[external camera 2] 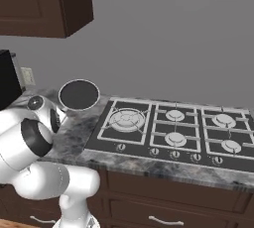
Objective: Place both pans onto different burners. Then place the onion and the steak on different pans.
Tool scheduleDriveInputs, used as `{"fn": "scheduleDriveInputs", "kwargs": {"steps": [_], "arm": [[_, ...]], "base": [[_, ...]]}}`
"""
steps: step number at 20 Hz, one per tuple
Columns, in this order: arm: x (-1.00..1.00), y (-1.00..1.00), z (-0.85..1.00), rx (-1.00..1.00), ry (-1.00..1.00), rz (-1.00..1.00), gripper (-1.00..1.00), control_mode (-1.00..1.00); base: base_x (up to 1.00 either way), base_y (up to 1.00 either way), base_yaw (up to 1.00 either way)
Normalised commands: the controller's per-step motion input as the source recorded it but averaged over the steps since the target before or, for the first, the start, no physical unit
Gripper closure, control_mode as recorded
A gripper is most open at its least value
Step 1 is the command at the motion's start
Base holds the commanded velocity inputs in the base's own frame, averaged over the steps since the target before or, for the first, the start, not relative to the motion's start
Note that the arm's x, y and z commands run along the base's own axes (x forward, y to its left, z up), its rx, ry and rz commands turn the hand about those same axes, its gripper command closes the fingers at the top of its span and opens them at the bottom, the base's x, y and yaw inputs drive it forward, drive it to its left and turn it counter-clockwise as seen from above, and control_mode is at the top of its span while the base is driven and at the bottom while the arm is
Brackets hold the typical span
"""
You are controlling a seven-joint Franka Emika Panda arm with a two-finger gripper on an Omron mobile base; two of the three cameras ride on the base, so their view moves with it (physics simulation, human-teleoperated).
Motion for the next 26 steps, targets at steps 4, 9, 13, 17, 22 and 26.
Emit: {"fn": "scheduleDriveInputs", "kwargs": {"steps": [4, 9, 13, 17, 22, 26], "arm": [[0.01, -0.18, 0.0, 0.02, 0.16, -0.1, 1.0, -1.0], [0.0, -0.32, 0.02, 0.0, 0.04, -0.11, 1.0, -1.0], [0.0, -0.42, 0.0, 0.0, 0.04, -0.12, 1.0, -1.0], [0.0, -0.43, 0.02, 0.0, 0.02, -0.12, 1.0, -1.0], [0.0, -0.46, 0.04, 0.0, 0.02, -0.12, 1.0, -1.0], [0.0, -0.47, 0.08, 0.0, 0.01, -0.12, 1.0, -1.0]], "base": [[0.0, 0.0, 0.0], [0.0, 0.0, 0.0], [0.0, 0.0, 0.0], [0.0, 0.0, 0.0], [0.0, 0.0, 0.0], [0.0, 0.0, 0.0]]}}
